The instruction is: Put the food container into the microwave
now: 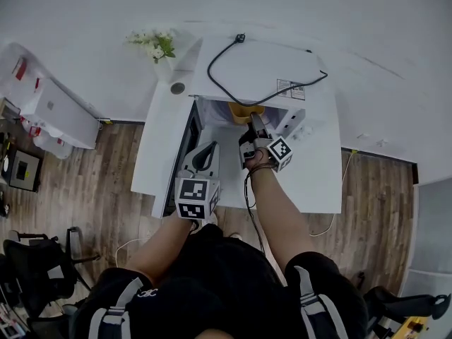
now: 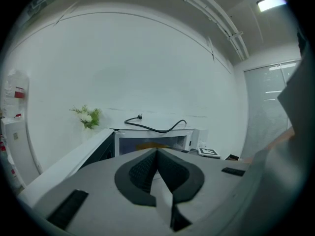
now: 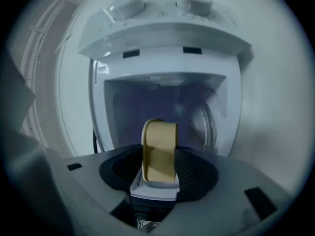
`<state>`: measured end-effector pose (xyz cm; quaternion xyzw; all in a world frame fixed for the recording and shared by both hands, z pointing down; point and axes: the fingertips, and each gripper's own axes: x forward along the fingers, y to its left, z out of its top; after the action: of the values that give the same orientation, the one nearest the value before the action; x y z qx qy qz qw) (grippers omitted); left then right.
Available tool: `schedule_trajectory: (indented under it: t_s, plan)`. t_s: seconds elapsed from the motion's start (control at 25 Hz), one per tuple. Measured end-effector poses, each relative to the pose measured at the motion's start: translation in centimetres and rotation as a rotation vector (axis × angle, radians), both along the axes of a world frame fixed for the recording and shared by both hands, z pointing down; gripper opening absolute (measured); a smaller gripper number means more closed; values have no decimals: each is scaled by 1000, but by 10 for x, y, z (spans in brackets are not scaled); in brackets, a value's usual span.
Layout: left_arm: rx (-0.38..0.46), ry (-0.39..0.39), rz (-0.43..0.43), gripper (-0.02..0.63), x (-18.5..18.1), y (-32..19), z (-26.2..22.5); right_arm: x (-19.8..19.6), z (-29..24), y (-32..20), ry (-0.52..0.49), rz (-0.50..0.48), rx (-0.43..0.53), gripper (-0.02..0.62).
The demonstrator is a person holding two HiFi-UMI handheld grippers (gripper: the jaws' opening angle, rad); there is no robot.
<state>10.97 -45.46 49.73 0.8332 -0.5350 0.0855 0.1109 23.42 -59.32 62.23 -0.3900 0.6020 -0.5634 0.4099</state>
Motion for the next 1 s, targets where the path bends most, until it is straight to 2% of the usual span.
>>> schedule_trajectory:
  t_s: [0.16,0.36,0.48,0.6,0.68,0.72,0.76,0.84,1.0]
  plan:
    - [-12,-1,-2,12,0,-4,6,-13,6,-28,37,-24,-43,209]
    - [-6,-24,-14,12,-7,-8,5,-28,21,-47,23,-22,-115,209]
    - [-8,-18,-29,12,-13,-9,4,-39,26,-52,28,-38,-127,209]
    - [-7,-22,-34,12,-16,-6,3,-46,29,-53,66,-44,-145,210]
    - [-5,-18,-38,12,-18,-5,3,-46,41,-50,106,-43,-209,212]
    - [-8,-21,-40,12,-19,-4,4,-46,48,-48,129,-47,-248,200]
    - [-10,-25,-40,12,-20,-3,5,-46,53,-46,149,-50,-275,86]
    - [-7,-32,-39,12,-21,-1,6,-46,55,-43,167,-51,-283,97]
    - [-2,-29,-35,12,-21,1,5,-42,48,-39,165,-38,-236,97]
